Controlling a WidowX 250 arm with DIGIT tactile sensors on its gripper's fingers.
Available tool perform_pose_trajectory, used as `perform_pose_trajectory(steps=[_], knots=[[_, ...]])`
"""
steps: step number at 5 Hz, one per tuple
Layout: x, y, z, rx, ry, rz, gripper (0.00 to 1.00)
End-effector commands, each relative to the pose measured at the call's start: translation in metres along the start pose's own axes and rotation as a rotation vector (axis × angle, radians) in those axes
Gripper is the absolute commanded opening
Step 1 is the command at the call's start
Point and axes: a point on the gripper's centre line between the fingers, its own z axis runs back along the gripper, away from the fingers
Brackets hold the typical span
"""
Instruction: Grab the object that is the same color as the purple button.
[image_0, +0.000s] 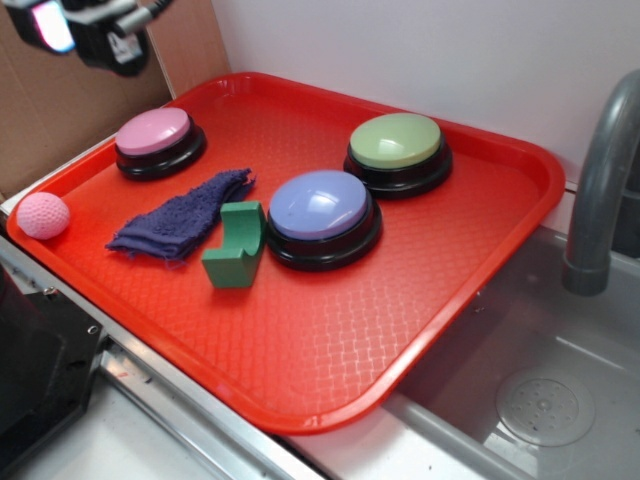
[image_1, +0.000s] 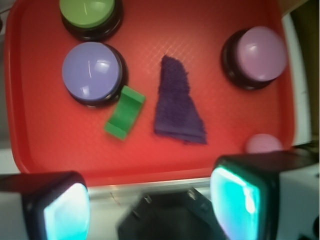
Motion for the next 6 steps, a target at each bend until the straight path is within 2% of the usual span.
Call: perform_pose_trajectory(steps=[1,3,5,6], knots=[[0.038,0.03,-0.063,-0.022,0.038,0.203,1.0],[0.052,0.045,-0.109,0.011,0.03,0.266,1.0],[0.059,0.046,-0.135,-0.048,0.075,0.32,1.0],[0.059,0.046,-0.141,-0.049,0.058,0.341,0.6]])
